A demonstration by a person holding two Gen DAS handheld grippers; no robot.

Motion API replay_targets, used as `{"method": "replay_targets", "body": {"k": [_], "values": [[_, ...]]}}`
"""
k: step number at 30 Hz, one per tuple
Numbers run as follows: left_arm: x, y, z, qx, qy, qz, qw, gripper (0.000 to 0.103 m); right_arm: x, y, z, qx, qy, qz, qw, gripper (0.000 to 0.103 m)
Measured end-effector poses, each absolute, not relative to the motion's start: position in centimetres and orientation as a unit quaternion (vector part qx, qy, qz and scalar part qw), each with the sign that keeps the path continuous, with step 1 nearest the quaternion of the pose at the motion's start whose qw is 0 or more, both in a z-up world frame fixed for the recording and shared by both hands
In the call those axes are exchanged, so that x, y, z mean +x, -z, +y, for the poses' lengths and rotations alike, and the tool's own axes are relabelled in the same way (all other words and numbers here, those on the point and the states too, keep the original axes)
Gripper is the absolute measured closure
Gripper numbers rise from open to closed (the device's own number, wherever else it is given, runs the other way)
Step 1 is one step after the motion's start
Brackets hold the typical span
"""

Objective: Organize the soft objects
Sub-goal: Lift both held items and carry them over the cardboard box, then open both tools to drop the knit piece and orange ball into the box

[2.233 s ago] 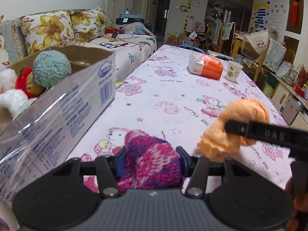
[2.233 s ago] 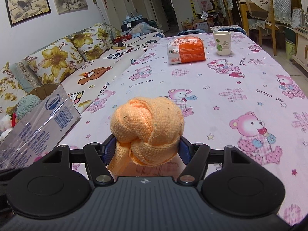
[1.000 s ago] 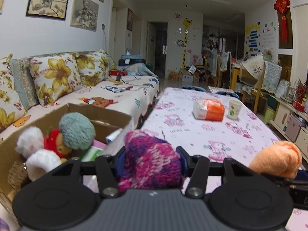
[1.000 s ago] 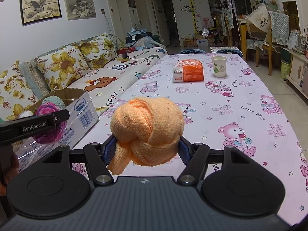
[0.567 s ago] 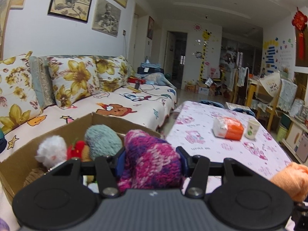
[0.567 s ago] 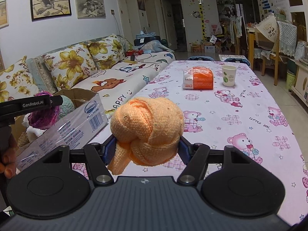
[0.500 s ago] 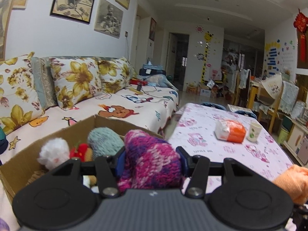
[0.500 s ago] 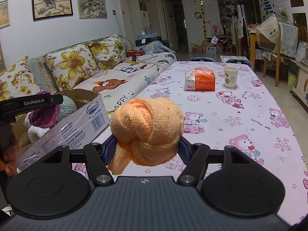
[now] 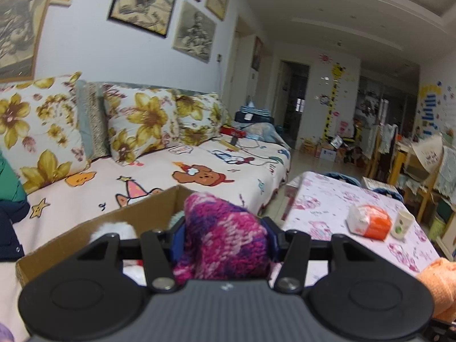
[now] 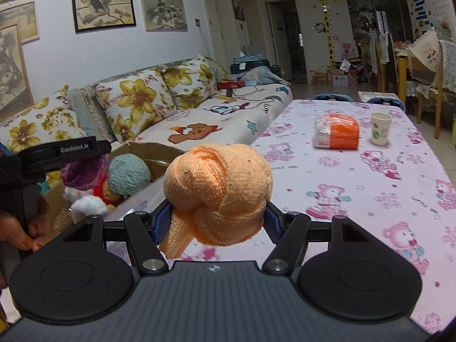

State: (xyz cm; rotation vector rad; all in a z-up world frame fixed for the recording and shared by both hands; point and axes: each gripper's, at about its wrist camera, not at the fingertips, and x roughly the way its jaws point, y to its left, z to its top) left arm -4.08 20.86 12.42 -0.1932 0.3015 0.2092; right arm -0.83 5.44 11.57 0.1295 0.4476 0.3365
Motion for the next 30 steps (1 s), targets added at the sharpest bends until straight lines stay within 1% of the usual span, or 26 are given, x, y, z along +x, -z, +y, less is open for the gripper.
{"method": "replay_targets", "body": {"k": [7, 11, 18, 20, 22, 24, 25, 27, 28, 29, 30], "values": [[-3.0, -13.0, 26.1, -0.146, -0.132, 0.149, 0.969, 0.050, 0.9, -12.9, 8.4, 0.050, -0.213, 0.200, 0.955, 0.022], [-2.2, -12.8, 28.1, -0.153, -0.145, 0.160, 0.964, 0.050, 2.3, -13.3, 10.4, 0.039, -0.245, 0.194, 0.949, 0.022], [-0.4, -11.4, 29.1, -0.159, -0.126, 0.198, 0.959, 0.048, 4.8, -12.6, 13.0, 0.013, -0.290, 0.216, 0.932, 0.021], [0.0, -11.1, 28.7, -0.150, -0.121, 0.204, 0.960, 0.045, 5.9, -12.0, 13.6, 0.006, -0.301, 0.238, 0.923, 0.018], [0.2, -10.9, 28.4, -0.140, -0.120, 0.211, 0.960, 0.042, 6.7, -11.1, 14.0, 0.004, -0.309, 0.261, 0.915, 0.012], [0.3, -10.7, 28.2, -0.135, -0.117, 0.216, 0.960, 0.036, 7.0, -10.3, 13.9, -0.001, -0.309, 0.275, 0.910, 0.007], [0.2, -10.7, 28.2, -0.133, -0.116, 0.215, 0.961, 0.032, 6.8, -10.3, 13.8, 0.001, -0.304, 0.276, 0.912, 0.003], [-0.2, -11.0, 28.2, -0.131, -0.117, 0.206, 0.963, 0.026, 6.4, -10.7, 12.9, 0.021, -0.299, 0.268, 0.916, 0.002], [-0.4, -11.2, 28.2, -0.133, -0.120, 0.201, 0.963, 0.019, 6.0, -10.9, 12.2, 0.035, -0.298, 0.264, 0.917, 0.002], [-0.7, -11.4, 28.1, -0.136, -0.122, 0.197, 0.963, 0.015, 5.6, -11.2, 11.5, 0.048, -0.296, 0.259, 0.918, 0.002], [-0.9, -11.5, 28.1, -0.137, -0.121, 0.194, 0.964, 0.015, 5.0, -11.5, 10.7, 0.058, -0.291, 0.252, 0.921, 0.002]]}}
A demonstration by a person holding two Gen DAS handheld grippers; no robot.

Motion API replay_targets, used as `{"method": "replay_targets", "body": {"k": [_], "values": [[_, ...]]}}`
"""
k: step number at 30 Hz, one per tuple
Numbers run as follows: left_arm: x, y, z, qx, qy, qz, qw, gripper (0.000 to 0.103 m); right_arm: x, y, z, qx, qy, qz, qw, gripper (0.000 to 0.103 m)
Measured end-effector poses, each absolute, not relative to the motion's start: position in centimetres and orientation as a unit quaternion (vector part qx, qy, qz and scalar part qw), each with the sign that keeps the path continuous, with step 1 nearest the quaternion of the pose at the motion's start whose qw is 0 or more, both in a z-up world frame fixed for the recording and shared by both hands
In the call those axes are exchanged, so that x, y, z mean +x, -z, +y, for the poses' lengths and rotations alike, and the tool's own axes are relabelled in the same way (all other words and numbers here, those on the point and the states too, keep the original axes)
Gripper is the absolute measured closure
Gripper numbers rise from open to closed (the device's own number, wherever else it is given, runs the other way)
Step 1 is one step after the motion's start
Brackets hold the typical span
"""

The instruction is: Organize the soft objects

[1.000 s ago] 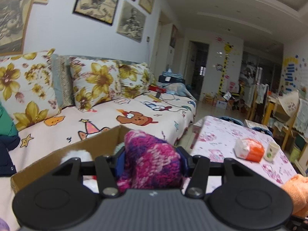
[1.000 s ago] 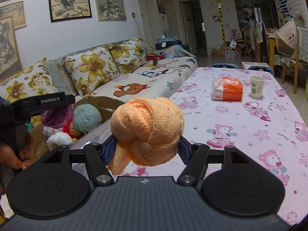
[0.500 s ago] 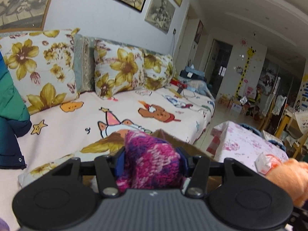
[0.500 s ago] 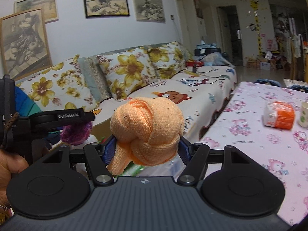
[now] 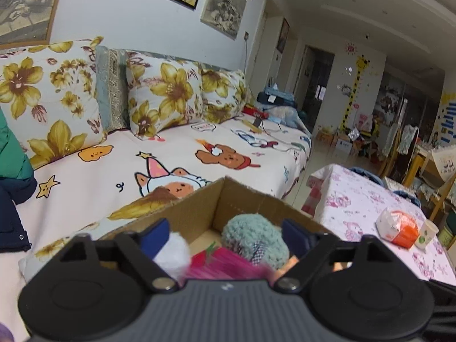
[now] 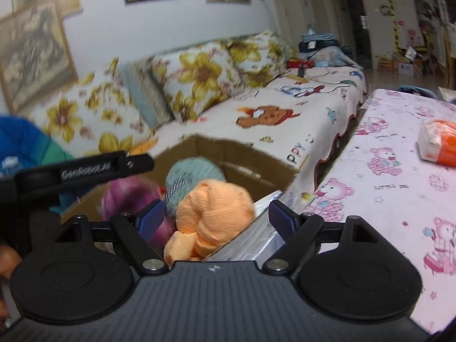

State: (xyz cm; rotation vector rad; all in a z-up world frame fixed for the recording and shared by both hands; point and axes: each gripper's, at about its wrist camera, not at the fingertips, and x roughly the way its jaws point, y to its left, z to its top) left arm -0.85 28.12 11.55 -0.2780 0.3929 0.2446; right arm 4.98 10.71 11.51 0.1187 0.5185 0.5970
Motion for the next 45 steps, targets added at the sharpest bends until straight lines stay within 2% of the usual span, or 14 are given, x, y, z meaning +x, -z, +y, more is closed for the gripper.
{"method": "replay_targets", "body": {"k": [5, 13, 24, 37, 45], "values": [[-2.4, -12.3, 26.7, -0.122, -0.116, 0.180, 0.969, 0.001, 2.1, -12.6, 7.8, 0.092, -0.238, 0.226, 0.940, 0.002], [-4.8, -13.3, 23.5, -0.104, -0.121, 0.183, 0.970, 0.001, -2.0, -13.4, 5.2, 0.086, -0.131, 0.199, 0.968, 0.000], [-10.5, -15.2, 17.9, -0.106, -0.122, 0.152, 0.975, 0.001, -6.7, -15.5, -0.1, 0.088, -0.072, 0.160, 0.981, 0.000], [-17.9, -18.8, 15.5, -0.039, -0.132, 0.132, 0.982, 0.001, -10.3, -16.7, -1.1, 0.116, -0.097, 0.156, 0.976, 0.000], [-21.7, -18.6, 16.4, -0.005, -0.162, 0.137, 0.977, 0.001, -12.9, -17.1, 0.7, 0.098, -0.135, 0.154, 0.974, 0.000]]}}
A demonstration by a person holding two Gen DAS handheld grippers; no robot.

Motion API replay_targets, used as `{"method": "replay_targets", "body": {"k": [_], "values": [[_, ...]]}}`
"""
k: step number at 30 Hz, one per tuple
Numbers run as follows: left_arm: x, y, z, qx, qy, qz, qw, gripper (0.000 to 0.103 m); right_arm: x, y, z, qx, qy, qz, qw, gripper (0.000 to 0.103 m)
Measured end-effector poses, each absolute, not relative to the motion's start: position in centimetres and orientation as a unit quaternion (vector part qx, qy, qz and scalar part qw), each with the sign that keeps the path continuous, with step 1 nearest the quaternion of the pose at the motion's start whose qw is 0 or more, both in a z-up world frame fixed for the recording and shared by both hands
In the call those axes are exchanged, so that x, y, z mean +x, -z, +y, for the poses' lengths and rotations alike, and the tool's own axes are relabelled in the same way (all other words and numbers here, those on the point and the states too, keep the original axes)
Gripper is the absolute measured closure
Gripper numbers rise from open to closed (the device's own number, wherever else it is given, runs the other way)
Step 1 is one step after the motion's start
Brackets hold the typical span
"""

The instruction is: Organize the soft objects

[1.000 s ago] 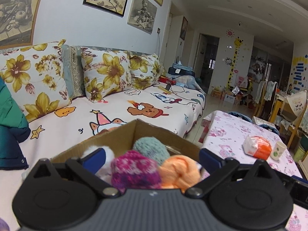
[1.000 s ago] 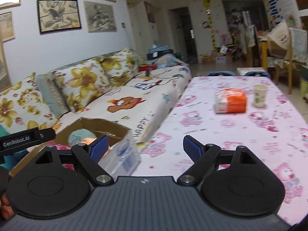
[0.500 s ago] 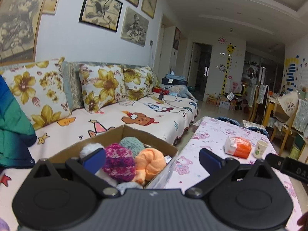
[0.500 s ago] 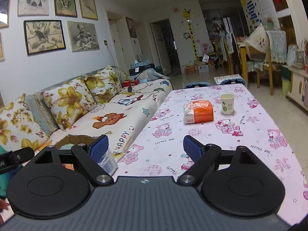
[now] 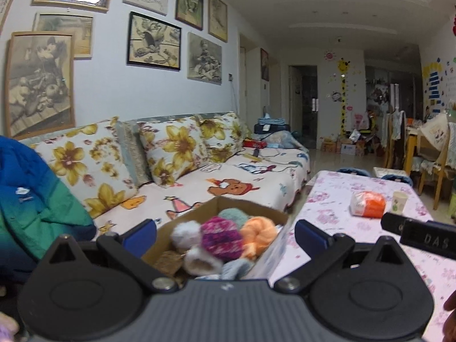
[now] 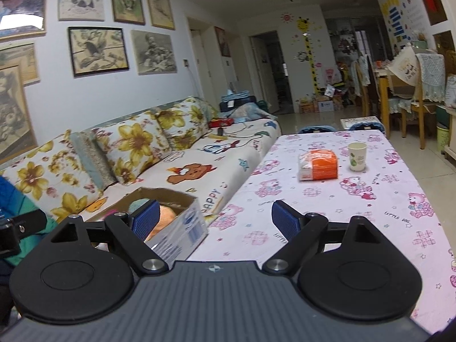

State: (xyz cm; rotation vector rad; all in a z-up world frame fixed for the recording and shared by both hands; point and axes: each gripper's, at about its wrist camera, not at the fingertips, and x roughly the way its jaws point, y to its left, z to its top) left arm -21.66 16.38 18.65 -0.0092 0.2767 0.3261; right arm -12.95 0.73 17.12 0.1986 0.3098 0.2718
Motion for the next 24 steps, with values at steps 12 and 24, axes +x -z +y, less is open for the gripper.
{"method": "replay_targets", "body": {"k": [12, 24], "values": [[-25.1, -17.1, 19.8, -0.020, -0.208, 0.154, 0.966, 0.001, -16.2, -17.5, 4.3, 0.060, -0.178, 0.170, 0.967, 0.000], [-26.0, -15.2, 21.8, -0.064, -0.212, 0.166, 0.961, 0.001, -17.9, -17.1, 5.5, 0.048, -0.203, 0.176, 0.962, 0.000]]}}
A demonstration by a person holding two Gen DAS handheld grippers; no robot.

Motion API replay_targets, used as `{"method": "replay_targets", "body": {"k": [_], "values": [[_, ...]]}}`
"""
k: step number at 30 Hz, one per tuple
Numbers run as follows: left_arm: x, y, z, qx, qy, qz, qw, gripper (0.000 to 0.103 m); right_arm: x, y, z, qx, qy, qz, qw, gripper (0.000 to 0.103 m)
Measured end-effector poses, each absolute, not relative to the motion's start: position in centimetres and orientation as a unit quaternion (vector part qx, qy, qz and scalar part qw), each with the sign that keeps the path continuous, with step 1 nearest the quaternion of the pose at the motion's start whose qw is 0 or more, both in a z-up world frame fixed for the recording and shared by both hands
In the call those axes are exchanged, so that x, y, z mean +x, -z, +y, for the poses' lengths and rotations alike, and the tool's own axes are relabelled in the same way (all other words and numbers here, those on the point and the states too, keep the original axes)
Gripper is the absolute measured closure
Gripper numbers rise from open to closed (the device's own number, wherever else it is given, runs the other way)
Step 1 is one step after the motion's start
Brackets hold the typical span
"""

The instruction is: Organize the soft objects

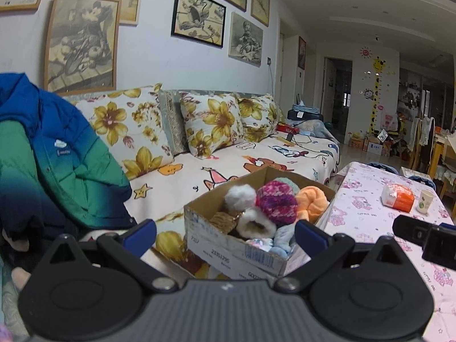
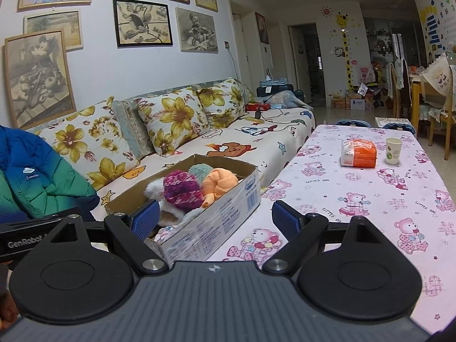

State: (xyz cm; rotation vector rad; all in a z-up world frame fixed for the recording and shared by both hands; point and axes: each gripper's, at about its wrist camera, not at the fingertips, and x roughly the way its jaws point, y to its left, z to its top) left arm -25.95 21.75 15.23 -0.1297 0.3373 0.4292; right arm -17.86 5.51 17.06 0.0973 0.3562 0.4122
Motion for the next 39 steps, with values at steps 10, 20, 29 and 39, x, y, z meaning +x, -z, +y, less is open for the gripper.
{"method": "replay_targets", "body": {"k": [10, 20, 29, 39], "values": [[-25.1, -13.6, 21.1, -0.046, -0.173, 0.166, 0.970, 0.001, -16.8, -15.4, 4.7, 0.044, -0.193, 0.185, 0.963, 0.000], [-24.0, -12.7, 21.5, -0.047, -0.146, 0.177, 0.972, 0.001, -16.8, -14.8, 4.9, 0.041, -0.176, 0.179, 0.967, 0.000], [-23.7, -12.6, 21.7, -0.051, -0.136, 0.178, 0.973, 0.001, -16.9, -14.9, 5.0, 0.027, -0.181, 0.173, 0.968, 0.000], [-23.5, -12.7, 21.6, -0.049, -0.134, 0.177, 0.974, 0.001, -16.8, -14.8, 4.7, 0.022, -0.179, 0.168, 0.969, 0.000]]}}
